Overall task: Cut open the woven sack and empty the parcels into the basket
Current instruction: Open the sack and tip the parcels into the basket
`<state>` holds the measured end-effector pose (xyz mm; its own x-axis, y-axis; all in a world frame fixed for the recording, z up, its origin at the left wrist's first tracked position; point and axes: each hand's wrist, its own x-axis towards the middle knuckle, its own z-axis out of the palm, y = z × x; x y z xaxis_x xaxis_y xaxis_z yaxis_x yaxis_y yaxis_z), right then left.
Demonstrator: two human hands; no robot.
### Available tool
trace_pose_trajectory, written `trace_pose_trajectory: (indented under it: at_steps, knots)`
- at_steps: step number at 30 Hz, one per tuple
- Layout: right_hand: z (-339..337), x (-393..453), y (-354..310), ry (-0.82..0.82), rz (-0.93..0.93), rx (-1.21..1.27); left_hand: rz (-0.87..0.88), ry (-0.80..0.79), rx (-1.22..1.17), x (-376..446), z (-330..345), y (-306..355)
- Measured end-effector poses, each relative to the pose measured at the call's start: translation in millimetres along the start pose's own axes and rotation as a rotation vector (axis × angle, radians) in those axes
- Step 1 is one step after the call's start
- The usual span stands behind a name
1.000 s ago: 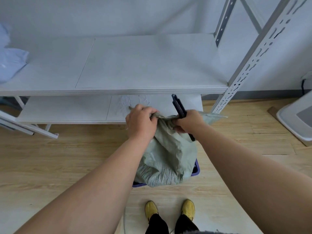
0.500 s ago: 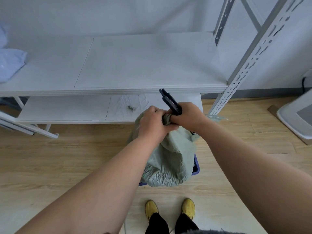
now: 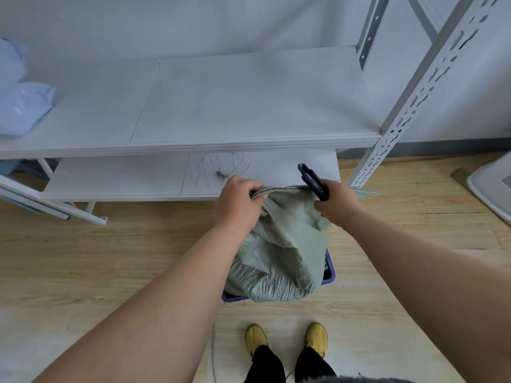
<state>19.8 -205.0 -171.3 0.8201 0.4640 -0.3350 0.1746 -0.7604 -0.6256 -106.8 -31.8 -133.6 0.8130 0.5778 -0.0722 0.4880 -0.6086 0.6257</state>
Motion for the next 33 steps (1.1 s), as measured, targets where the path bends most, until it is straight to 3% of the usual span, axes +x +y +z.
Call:
trace_pose_trajectory:
  at_steps: [4,12,16,20,24,28,31,33]
  knots:
    - [4.9,4.1,12.9,-0.003,0.017,-0.124,-0.02,0.01,-0.016,-3.4,-3.5,-4.3]
    - [3.7,-6.4,-37.6,0.423,-0.077,0.157,-0.065,0.157,-0.022,-4.6,-10.4,-9.1]
    - [-3.1,-12.7,-39.4,0.269,-0.007,0.13,-0.056,0.132,-0.021,-6.6,-8.9,-3.2]
    - [-19.5,-10.8,-61.4,0.445,-0.102,0.328,-0.043,0.201,-0.067,-5.9,-8.2,2.0]
    - [-20.6,-12.6,-64.7,0.235,-0.069,0.116,-0.04,0.154,-0.06,-5.5,-8.3,6.7]
    - [-26.3,-12.4,-74.7,0.393,-0.153,0.262,-0.029,0.164,-0.062,-5.6,-9.6,7.7]
    - [-26.0,-14.7,-75.6,0.24,-0.12,0.133,-0.027,0.148,-0.051,-5.4,-11.1,9.2]
    - [-27.7,-16.1,-82.1,0.316,-0.155,0.172,-0.021,0.161,-0.055,-4.9,-11.5,8.6]
